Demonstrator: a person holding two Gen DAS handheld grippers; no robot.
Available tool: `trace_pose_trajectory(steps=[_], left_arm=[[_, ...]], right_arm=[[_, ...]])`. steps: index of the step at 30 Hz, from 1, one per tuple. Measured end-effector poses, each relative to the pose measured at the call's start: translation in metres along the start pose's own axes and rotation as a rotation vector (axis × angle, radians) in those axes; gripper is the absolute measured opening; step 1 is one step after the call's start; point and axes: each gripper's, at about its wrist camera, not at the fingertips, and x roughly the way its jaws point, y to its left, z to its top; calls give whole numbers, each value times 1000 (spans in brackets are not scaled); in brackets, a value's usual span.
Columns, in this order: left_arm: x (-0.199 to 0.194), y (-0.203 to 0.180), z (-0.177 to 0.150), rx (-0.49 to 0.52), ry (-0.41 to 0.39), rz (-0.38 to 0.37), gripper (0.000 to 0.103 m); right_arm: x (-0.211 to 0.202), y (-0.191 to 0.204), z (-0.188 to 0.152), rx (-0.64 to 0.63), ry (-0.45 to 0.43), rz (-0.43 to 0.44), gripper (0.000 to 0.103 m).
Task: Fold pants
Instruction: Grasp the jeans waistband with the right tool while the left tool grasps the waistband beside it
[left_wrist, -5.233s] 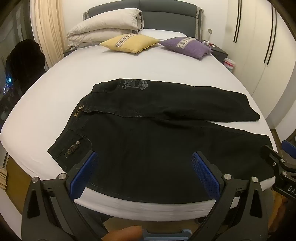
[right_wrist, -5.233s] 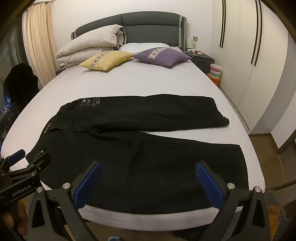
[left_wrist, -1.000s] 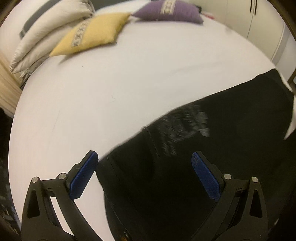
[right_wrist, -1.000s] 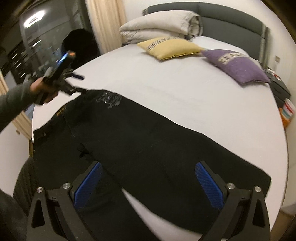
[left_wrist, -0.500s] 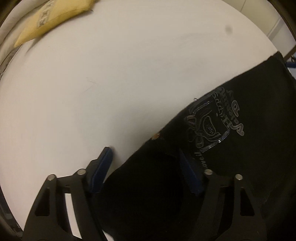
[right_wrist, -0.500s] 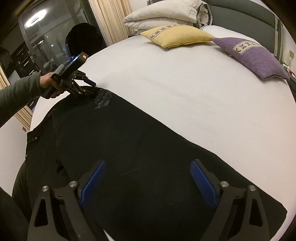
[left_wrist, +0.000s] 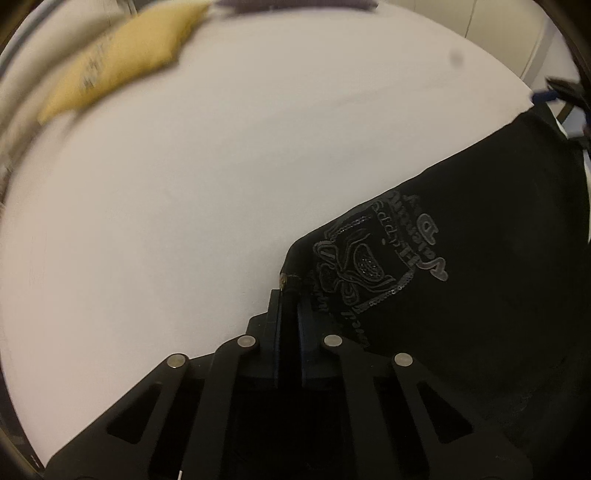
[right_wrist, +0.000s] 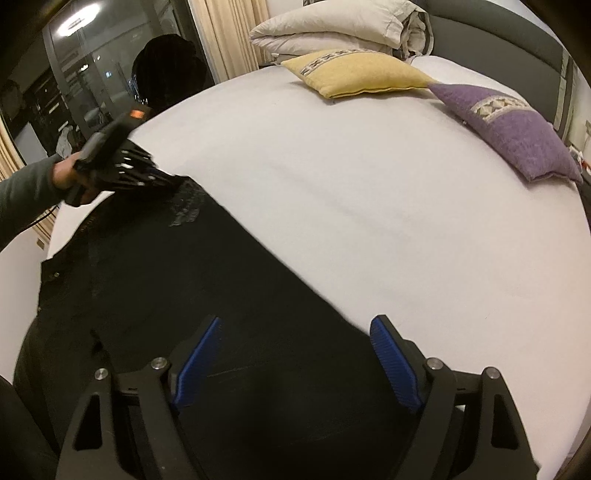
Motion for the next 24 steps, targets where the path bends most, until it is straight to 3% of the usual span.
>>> trace_pose_trajectory(steps=[8, 11, 16, 20, 22, 24], left_arm=[[-27, -23, -7, 47, -164, 124, 5], [-36, -28, -2, 73, -223, 179, 5], [-63, -25, -30, 54, -331, 192, 5], [-69, -25, -32, 64, -385, 219, 5], [-73, -28, -30, 83, -405, 238, 5], [-92, -44, -50, 87, -426, 246, 5]], right_arm=[[28, 7, 27, -144, 74, 25, 84], [44, 12, 37, -193, 118, 36, 78], [75, 2, 50, -208, 178, 38, 75], [95, -14, 53, -182, 242, 68, 74], [103, -18, 54, -197, 272, 74, 68], [104, -19, 58, -210, 273, 80, 55]])
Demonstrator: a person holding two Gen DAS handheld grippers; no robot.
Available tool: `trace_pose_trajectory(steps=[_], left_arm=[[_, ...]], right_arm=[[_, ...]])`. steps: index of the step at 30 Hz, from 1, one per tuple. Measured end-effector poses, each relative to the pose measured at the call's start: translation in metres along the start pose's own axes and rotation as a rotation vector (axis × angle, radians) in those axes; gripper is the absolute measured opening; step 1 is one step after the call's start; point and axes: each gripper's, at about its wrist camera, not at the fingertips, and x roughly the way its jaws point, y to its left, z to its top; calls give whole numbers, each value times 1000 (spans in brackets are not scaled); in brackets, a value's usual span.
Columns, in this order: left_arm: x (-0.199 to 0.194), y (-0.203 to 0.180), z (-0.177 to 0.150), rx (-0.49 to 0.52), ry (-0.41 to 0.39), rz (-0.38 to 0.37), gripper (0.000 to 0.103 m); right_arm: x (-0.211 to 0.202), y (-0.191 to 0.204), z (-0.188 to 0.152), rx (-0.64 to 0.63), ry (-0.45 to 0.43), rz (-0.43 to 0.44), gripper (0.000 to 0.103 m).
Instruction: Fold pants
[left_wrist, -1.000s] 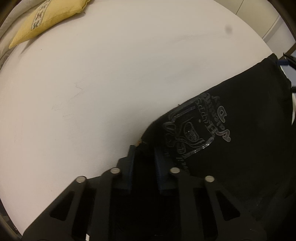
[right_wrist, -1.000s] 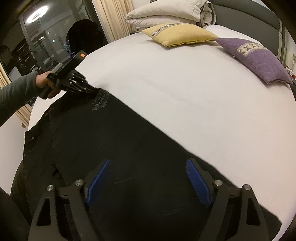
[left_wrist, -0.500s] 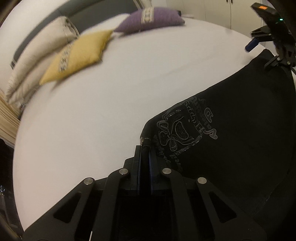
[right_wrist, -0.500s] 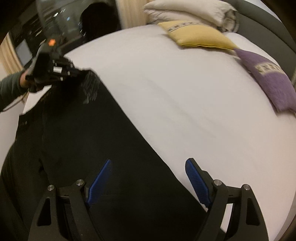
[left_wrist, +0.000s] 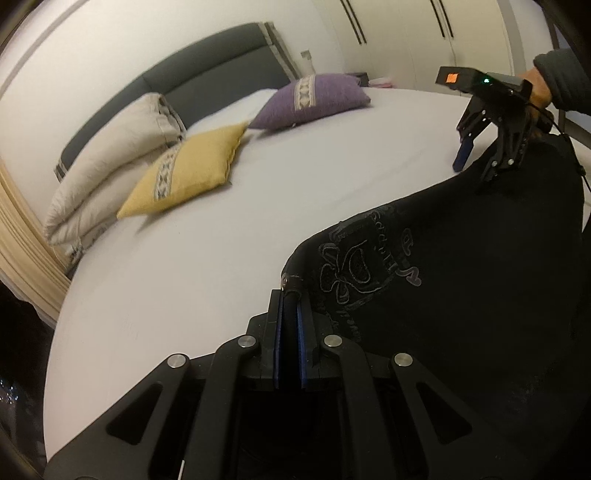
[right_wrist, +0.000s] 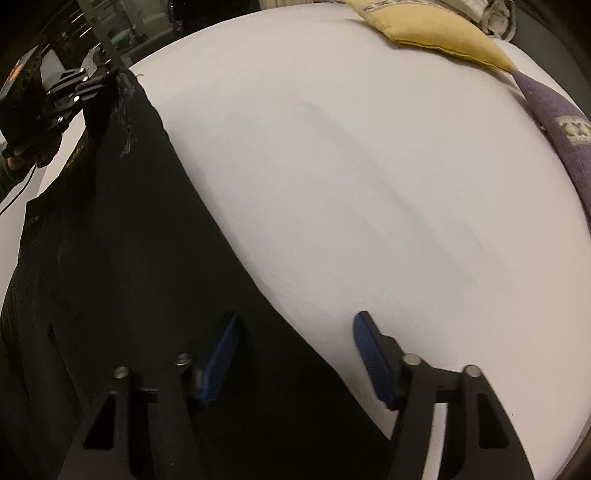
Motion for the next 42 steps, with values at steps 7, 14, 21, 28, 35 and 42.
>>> trace_pose_trajectory(steps=[7, 14, 21, 28, 35, 42], left_arm=[[-41, -9, -17, -18, -19, 2, 5], [-70, -5, -20, -45, -48, 14, 5], [-145, -14, -36, -69, -102, -9, 5], [-236, -64, -90, -66, -92, -17, 5], [-271, -122, -166, -83, 22, -40, 5], [-289, -149, -210, -136, 40, -33, 5]], right_arm=[[-8, -1, 8, -44, 24, -9, 8], [-61, 8, 8, -62, -110, -142, 6], [-124, 72, -20, -112, -233, -272, 5], [-121, 189, -72, -161, -248, -384, 5], [-72, 263, -118, -116, -185, -385, 4], [-42, 303, -139, -104, -137, -431, 4]])
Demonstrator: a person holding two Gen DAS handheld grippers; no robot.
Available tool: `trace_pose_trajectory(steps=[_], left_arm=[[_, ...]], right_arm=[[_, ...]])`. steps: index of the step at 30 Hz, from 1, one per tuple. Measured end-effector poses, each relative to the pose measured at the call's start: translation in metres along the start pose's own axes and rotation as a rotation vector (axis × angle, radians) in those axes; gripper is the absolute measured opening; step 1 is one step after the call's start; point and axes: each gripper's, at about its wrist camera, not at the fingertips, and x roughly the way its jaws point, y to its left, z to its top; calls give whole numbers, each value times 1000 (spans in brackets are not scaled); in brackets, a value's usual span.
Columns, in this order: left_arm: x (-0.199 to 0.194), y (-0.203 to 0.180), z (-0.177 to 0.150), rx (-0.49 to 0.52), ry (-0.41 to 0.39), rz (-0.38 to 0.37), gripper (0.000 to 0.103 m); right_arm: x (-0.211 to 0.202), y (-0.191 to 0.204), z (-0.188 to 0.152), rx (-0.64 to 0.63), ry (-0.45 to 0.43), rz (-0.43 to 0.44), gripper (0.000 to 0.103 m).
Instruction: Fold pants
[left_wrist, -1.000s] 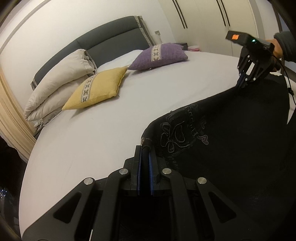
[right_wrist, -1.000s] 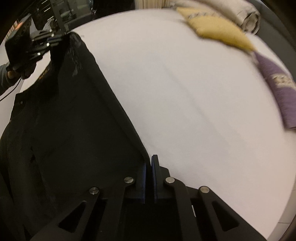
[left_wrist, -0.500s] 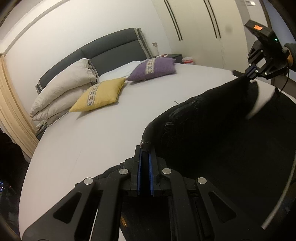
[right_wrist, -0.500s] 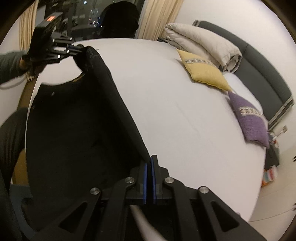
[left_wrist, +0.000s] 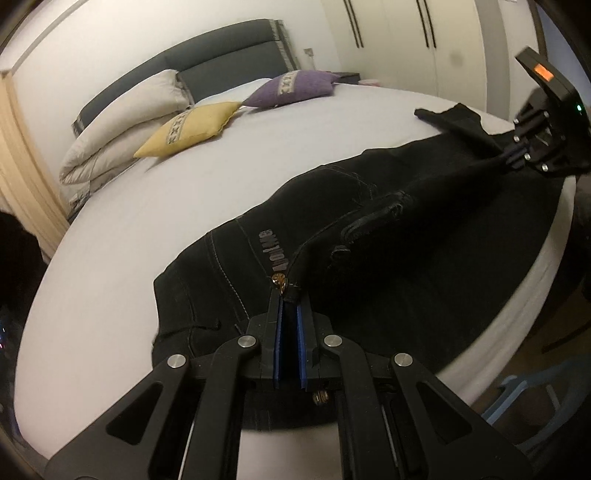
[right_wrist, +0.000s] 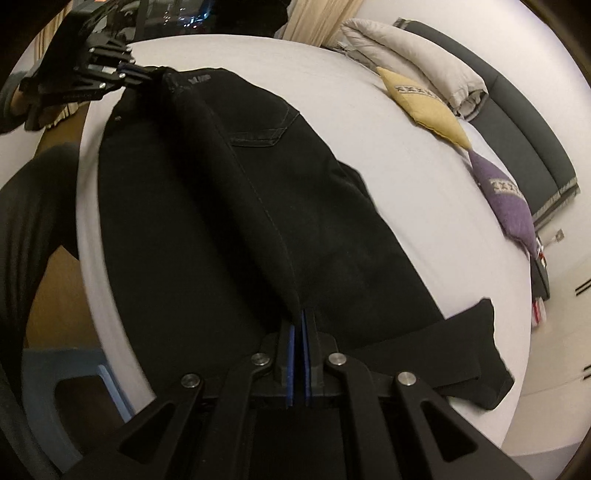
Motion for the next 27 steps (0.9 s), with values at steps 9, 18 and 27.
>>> trace_pose_trajectory(steps=[9, 18, 27], left_arm=[[-15, -8, -36, 41, 26, -33, 5], [-13, -5, -40, 135, 73, -65, 5], [5, -2, -47, 169, 137, -80, 11]], right_arm=[[1, 34, -3, -76, 47, -14, 4], [8, 42, -10, -94, 64, -25, 4], [14, 68, -13, -140, 95, -60, 5]])
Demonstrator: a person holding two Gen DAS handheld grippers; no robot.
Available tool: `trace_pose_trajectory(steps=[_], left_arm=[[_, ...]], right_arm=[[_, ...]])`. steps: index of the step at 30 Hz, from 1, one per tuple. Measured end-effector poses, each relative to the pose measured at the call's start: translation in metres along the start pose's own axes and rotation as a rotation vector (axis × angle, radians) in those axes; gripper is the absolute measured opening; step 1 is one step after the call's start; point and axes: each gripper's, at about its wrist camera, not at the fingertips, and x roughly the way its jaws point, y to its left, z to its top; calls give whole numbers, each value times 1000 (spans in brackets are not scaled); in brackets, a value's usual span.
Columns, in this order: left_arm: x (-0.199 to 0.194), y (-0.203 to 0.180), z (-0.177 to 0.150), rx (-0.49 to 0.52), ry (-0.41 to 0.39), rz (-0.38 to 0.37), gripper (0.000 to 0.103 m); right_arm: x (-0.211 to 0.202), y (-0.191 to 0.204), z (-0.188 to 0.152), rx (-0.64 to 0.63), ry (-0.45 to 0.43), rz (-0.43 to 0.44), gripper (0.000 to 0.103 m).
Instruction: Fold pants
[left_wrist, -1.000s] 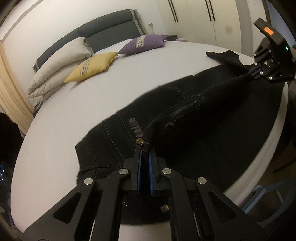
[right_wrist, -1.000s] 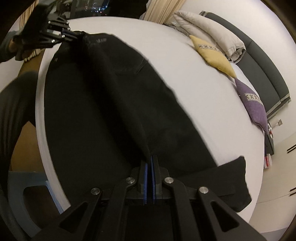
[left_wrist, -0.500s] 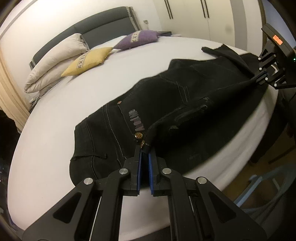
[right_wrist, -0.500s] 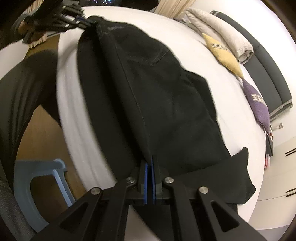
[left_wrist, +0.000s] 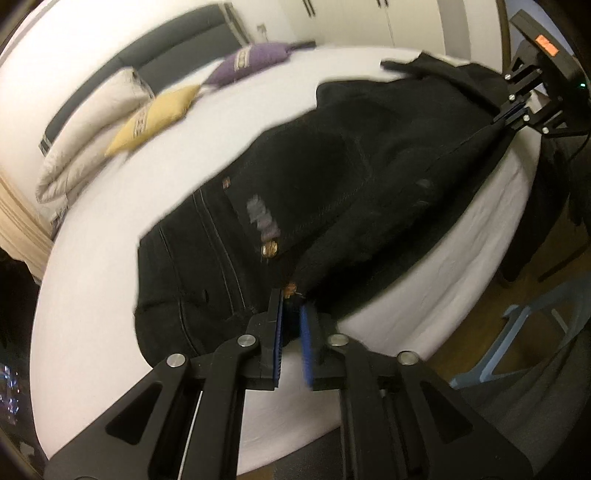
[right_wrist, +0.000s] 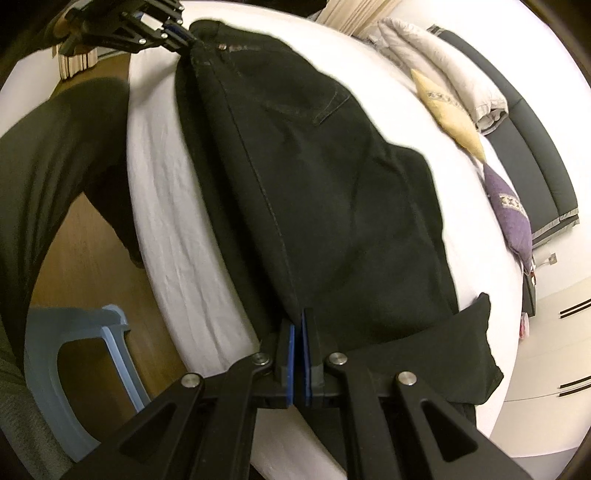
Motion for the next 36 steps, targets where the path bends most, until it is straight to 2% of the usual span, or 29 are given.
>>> trace_pose_trajectory(steps=[4, 8, 10, 12, 13, 16, 19, 22, 25, 26, 28, 29, 33, 36], left_arm=[[5, -6, -6, 31, 22, 23, 13], [0, -7, -5, 43, 50, 14, 15], [-4, -4, -7, 26, 77, -17, 15], [-7, 2, -12, 1, 111, -50, 15], [-9, 4, -14, -9, 121, -48, 15], [-24, 15, -9, -88, 98, -59, 15], [-42, 20, 25, -191, -30, -62, 15], [-35, 11, 60, -232, -100, -78, 15], [-1, -3, 88, -268, -80, -112, 15], [17, -8, 95, -278, -47, -127, 15], [52, -19, 99, -284, 57, -157, 15], [66, -25, 98, -287, 101, -149, 15], [69, -22, 97, -355, 79, -167, 15], [70, -20, 97, -362, 73, -168, 15]], right_arm=[[4, 14, -5, -23, -8, -49, 8], [0, 13, -12, 28, -23, -37, 14], [-5, 10, -15, 73, -22, -10, 26], [-11, 5, -21, 130, -25, 68, 69], [-16, 4, -25, 156, -35, 95, 71], [-34, -1, -29, 232, -76, 139, 71], [-53, -27, -22, 380, -170, 157, 71], [-60, -48, -10, 462, -228, 154, 71], [-43, -48, -6, 454, -195, 127, 72], [-32, -47, -9, 458, -166, 131, 72], [-3, -41, -21, 495, -41, 152, 72], [2, -39, -28, 511, -4, 162, 72], [-25, -32, -46, 528, -39, 184, 72], [-47, -64, -49, 630, -89, 166, 72]])
